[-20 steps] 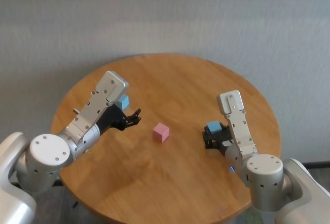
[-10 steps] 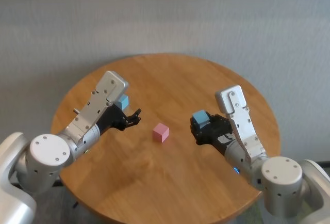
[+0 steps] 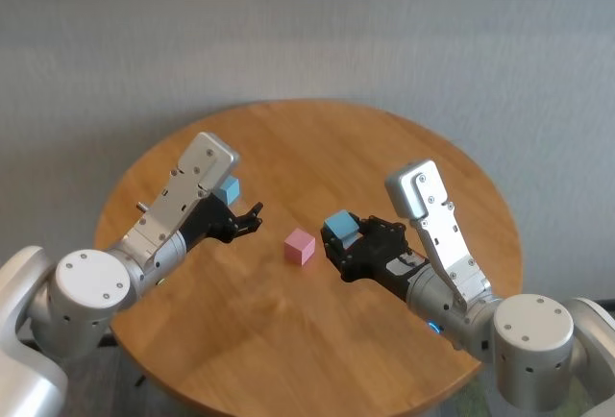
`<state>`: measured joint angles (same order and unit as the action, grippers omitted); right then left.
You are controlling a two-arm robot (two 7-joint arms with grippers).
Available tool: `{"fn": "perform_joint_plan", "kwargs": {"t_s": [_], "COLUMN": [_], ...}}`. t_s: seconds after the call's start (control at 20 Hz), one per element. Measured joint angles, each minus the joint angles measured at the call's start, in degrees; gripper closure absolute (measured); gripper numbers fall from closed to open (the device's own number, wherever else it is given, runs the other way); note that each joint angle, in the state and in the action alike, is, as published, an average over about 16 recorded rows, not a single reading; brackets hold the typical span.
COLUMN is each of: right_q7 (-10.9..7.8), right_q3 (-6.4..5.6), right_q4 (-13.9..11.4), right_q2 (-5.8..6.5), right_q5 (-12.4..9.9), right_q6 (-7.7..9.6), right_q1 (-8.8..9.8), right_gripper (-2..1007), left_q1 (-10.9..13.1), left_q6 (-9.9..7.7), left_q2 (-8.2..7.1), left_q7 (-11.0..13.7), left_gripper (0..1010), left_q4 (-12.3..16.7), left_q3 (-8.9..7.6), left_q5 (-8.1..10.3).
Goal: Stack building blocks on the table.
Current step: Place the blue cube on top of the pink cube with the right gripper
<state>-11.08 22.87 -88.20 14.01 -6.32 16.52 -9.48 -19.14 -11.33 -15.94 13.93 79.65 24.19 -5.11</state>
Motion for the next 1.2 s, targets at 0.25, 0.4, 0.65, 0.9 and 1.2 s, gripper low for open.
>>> {"fn": "perform_joint_plan", "kwargs": {"t_s": [0.25, 0.4, 0.65, 0.9, 1.2], "right_q7": [-1.5, -2.11, -2.81, -3.86, -5.19], "right_q3": [0.64, 1.12, 1.84, 2.28, 2.61], "right_q4": [1.1, 2.4, 5.0, 7.5, 10.1], "right_q2": [-0.15, -0.27, -0.61, -0.97, -1.4], "right_q5": [0.9, 1.9, 3.9, 5.4, 6.8], "right_q6": [-0.07, -1.05, -3.66, -6.53, -8.85], "right_q1": [-0.89, -1.67, -3.19, -4.73, -6.53], "right_gripper": [640, 640, 640, 640, 640], "left_q1": [0.0, 0.0, 0.0, 0.0, 0.0], "left_q6": [0.0, 0.0, 0.0, 0.0, 0.0], "left_q2": [0.0, 0.0, 0.0, 0.0, 0.0], "left_q7": [0.0, 0.0, 0.0, 0.0, 0.0], "left_gripper": [8, 8, 8, 8, 8], "left_q4": [0.0, 0.0, 0.0, 0.0, 0.0], "left_q3": [0.0, 0.0, 0.0, 0.0, 0.0], "left_q5": [0.0, 0.0, 0.0, 0.0, 0.0]}}
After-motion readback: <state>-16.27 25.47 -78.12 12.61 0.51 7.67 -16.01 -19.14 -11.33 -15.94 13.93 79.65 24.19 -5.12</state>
